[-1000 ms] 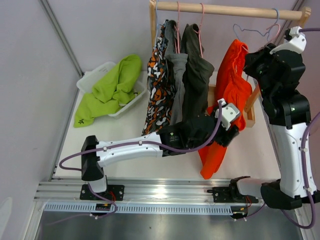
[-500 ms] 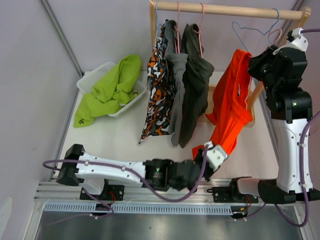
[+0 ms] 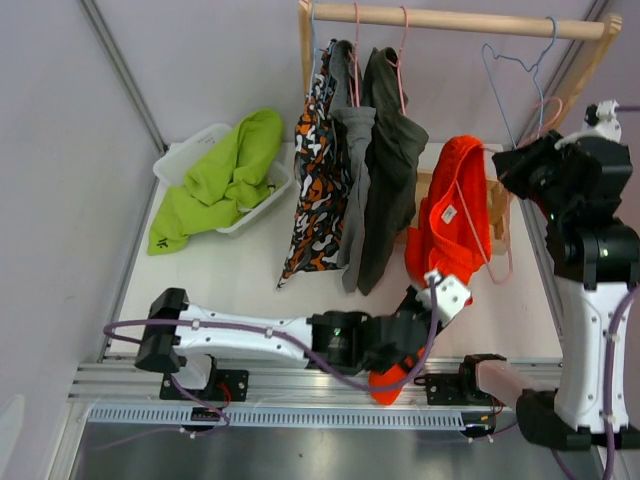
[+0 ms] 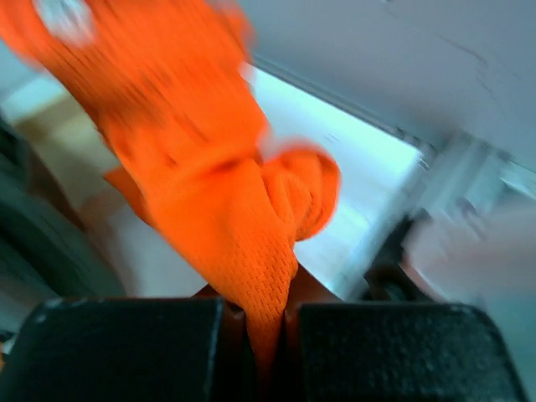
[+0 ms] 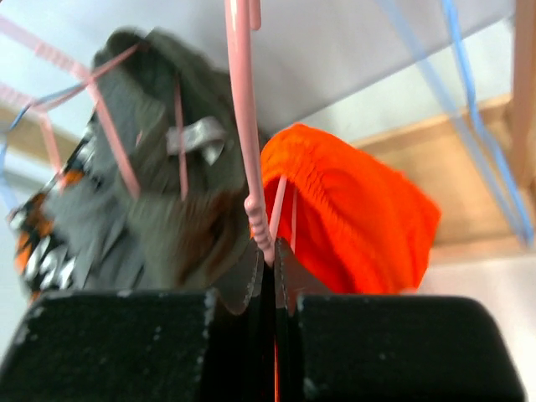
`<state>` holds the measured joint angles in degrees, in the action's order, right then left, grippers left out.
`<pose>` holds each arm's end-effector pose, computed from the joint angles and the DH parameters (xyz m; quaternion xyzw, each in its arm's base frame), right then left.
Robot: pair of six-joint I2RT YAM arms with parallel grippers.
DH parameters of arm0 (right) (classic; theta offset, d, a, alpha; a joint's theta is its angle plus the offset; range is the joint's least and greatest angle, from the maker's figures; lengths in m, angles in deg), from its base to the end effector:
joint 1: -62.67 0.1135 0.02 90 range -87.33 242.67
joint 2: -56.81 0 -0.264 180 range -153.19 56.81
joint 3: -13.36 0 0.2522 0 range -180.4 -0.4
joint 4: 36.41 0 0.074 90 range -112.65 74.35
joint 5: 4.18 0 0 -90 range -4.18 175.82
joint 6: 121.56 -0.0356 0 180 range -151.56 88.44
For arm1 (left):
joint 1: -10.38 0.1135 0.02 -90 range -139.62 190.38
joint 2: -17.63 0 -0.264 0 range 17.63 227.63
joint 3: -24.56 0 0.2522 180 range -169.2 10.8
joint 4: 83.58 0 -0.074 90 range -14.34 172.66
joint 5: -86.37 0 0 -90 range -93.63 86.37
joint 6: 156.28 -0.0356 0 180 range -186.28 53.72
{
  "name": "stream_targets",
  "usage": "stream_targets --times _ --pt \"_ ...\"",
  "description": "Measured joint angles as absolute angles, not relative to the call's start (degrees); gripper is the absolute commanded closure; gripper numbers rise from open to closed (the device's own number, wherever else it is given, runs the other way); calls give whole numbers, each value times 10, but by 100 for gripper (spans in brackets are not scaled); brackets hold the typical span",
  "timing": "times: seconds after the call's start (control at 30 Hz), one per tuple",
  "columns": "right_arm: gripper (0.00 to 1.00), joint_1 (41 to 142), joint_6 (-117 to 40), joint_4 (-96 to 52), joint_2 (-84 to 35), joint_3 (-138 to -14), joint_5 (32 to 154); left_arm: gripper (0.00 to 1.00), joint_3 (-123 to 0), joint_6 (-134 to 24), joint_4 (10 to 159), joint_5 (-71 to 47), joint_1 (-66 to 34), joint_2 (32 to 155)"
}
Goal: Remove the shorts from the hanger
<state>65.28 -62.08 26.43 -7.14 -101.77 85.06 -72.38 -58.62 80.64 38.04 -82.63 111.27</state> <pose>0.1693 0.0072 0.5250 0.1910 0.7514 0.1751 0.6069 0.0033 -0.3875 0.3697 0.3303 0.6867 -0.2734 0.5870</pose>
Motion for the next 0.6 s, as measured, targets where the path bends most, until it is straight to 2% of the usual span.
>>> stream_targets --times 0.13,0.23,0.27,0.37,0.6 --pt "100 653 -639 307 12 -973 918 100 -882 -604 741 359 -741 1194" --pt "100 650 -643 317 45 -965 953 100 -1055 -604 647 352 -680 1281" --pt "100 649 -643 312 48 -972 955 100 -1076 -603 625 354 -671 1292" --pt "100 649 -635 329 32 -1004 963 100 -1059 -602 583 377 -678 1282" --pt "100 650 -619 313 -125 -1174 937 100 -793 -502 484 423 -854 1101"
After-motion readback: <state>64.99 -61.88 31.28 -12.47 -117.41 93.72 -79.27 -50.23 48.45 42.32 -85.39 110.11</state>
